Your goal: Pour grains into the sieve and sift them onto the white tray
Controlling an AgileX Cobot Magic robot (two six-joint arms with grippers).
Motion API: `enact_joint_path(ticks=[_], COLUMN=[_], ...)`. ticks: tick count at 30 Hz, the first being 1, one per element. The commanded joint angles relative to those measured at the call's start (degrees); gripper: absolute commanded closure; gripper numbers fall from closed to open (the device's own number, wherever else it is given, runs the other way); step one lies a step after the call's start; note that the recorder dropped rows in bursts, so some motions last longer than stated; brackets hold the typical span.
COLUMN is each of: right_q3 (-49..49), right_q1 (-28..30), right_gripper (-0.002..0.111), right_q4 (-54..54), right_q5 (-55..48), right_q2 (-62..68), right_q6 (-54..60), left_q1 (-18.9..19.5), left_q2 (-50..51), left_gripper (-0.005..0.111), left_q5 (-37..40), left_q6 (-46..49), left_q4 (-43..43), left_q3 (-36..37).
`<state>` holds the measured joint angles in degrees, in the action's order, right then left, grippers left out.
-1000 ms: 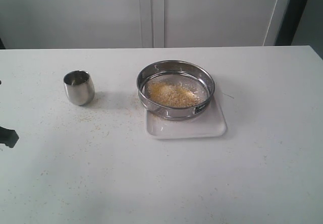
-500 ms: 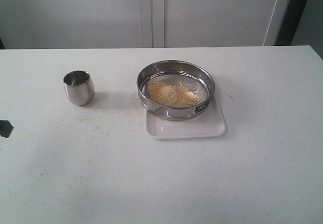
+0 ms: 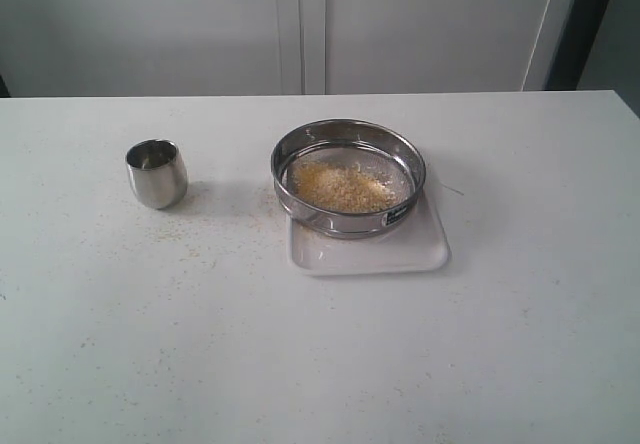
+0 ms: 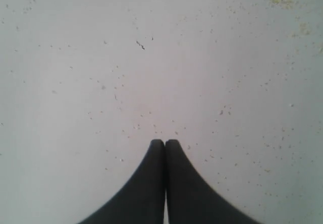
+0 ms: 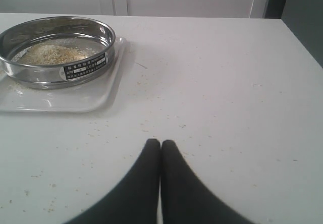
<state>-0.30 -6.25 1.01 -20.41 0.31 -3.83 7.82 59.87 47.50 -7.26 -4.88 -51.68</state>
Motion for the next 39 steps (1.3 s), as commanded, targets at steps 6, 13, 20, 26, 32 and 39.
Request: enact_joint_path(ticks=[6,13,20,26,32,39], right_q3=[0.3,0.3,0.3,0.3,0.3,0.3], right_q1=[0.62,0.62,0.62,0.62,0.62,0.62], right_gripper=[0.108,0.108,0.108,0.108,0.108,0.108], right_q4=[-0.05,-0.05,-0.05,-0.05,-0.05,-0.05], right_q5=[0.88,0.88,0.88,0.88,0.88,0.88], right_q2=[-0.31,-0.31,-0.31,-0.31,-0.31,-0.31], right_q6=[0.1,0.1,0.1,0.1,0.1,0.1], left_q1=[0.11,0.01,0.01,0.01,0.01,0.01], left_q2=[-13.61,-20.32,-25.65,-27.83,-27.83,-27.83], left_gripper=[0.107,0.107,0.107,0.107,0.107,0.107], left_q5=[-0.47,-6.24,-10.32,-10.52,-10.16,-10.16], left_q6=[3.75,6.04,7.26,7.75,7.75,7.75], left_q4=[-0.83,-0.83,-0.83,0.11,0.53,0.53], left_q3=[1.9,6.97,10.95,12.51,12.51,12.51])
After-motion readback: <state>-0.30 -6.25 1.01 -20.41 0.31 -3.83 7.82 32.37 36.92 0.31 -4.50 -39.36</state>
